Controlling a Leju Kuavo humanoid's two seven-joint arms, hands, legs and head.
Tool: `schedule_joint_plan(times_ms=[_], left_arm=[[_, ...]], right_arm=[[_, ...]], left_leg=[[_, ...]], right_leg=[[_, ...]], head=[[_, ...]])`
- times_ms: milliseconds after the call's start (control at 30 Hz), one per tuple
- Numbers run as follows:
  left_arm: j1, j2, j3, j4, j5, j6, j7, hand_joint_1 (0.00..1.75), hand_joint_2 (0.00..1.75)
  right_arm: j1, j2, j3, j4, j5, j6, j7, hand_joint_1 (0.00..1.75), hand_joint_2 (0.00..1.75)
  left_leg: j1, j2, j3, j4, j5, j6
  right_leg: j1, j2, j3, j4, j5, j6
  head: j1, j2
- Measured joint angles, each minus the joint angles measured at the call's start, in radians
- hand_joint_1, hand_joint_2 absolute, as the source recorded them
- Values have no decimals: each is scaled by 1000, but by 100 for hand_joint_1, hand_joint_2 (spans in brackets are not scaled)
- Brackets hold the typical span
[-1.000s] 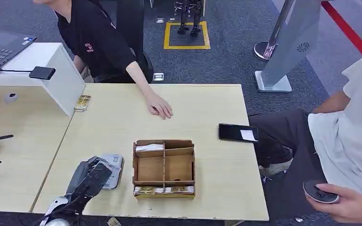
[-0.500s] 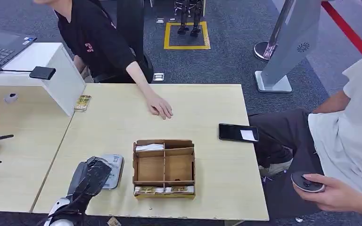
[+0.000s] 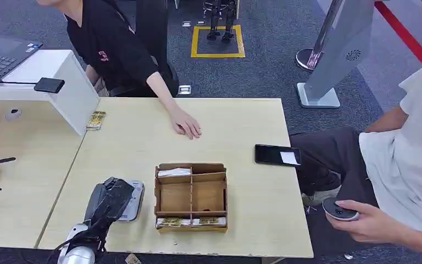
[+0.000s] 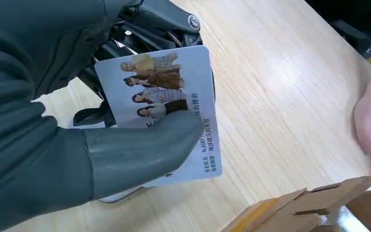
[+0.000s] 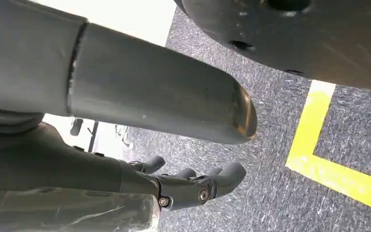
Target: Pass the card to the sensor for recognition and then transmit it.
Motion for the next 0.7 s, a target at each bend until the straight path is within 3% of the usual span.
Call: schedule_joint_plan(times_ms=[700], left_arm=[[-67,-3,0,104,-78,2,16,175,175]], right_arm=[[-17,-10,0,51,0,-27,9,0,0]], left_leg=[[0,0,0,0,0,0]], right_leg=[[0,0,0,0,0,0]], head=[[0,0]])
